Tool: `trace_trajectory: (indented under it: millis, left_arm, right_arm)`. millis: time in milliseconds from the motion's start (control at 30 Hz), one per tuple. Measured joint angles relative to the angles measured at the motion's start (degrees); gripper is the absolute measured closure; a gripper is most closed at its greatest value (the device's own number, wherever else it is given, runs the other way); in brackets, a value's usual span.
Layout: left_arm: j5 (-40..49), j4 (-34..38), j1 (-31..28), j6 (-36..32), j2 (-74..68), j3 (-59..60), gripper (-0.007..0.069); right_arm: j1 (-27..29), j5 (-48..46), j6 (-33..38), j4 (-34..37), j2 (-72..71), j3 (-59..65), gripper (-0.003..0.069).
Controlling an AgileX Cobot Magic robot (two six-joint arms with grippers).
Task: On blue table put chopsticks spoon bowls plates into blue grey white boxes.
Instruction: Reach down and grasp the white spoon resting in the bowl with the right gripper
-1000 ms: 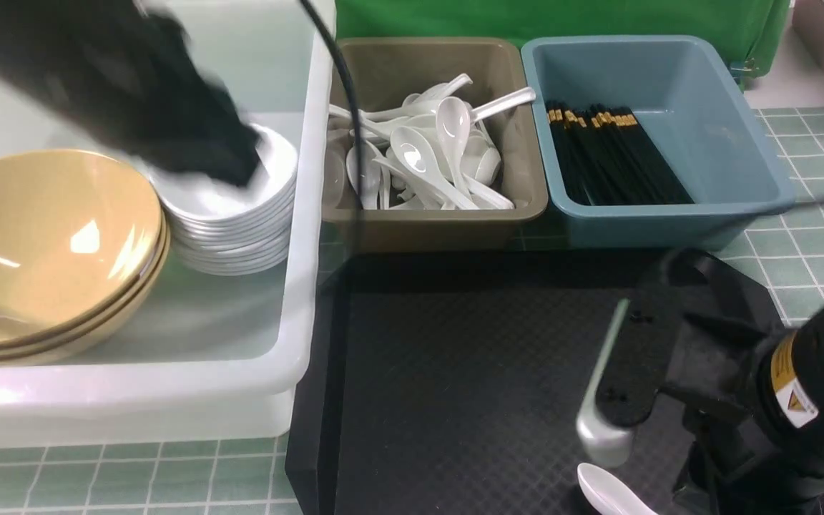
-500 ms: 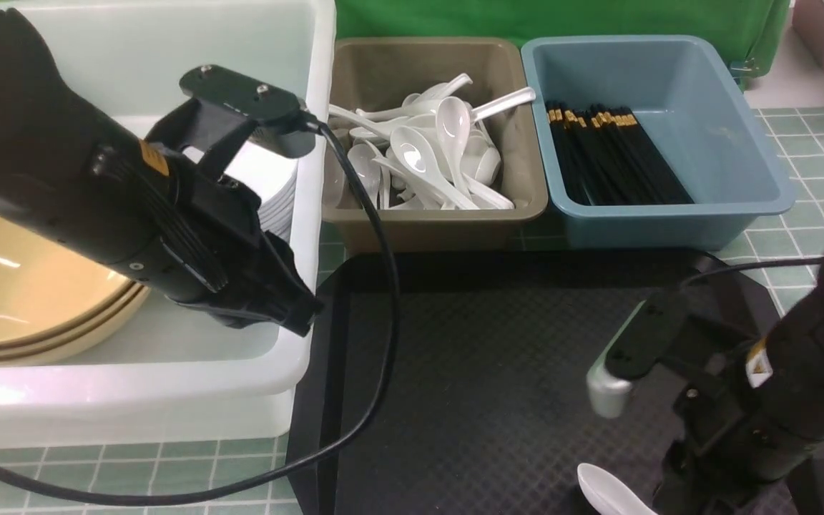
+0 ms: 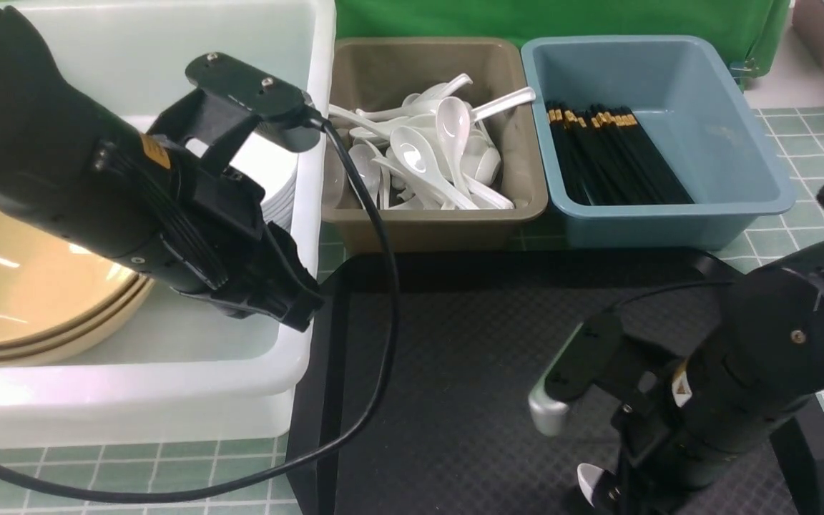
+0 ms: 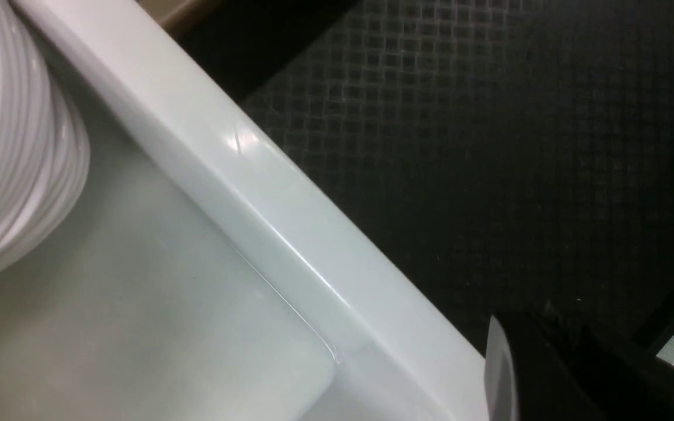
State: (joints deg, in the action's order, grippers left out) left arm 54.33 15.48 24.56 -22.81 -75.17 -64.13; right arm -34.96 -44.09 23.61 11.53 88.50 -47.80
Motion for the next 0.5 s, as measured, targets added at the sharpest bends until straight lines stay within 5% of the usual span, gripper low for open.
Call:
trace_trajectory:
  millis: [233, 433, 500]
  left_arm:
    - [-0.14, 0.00, 0.00, -0.39, 0.00, 0.00, 0.0623]
    - [-0.33, -0.88, 0.00, -0.38, 0.00, 0.00, 0.0623]
    - [-0.91, -1.70, -0.20, -0.38, 0.00, 0.00, 0.0623]
  right_arm:
    - [0.00, 0.63, -0.04, 0.00, 3.14, 0.00, 0.0231]
    - [0.00, 0.32, -0.52, -0.05, 4.04, -0.64, 0.0529]
    - [0.00, -0.27, -0.66, -0.06, 4.04, -1.91, 0.0556]
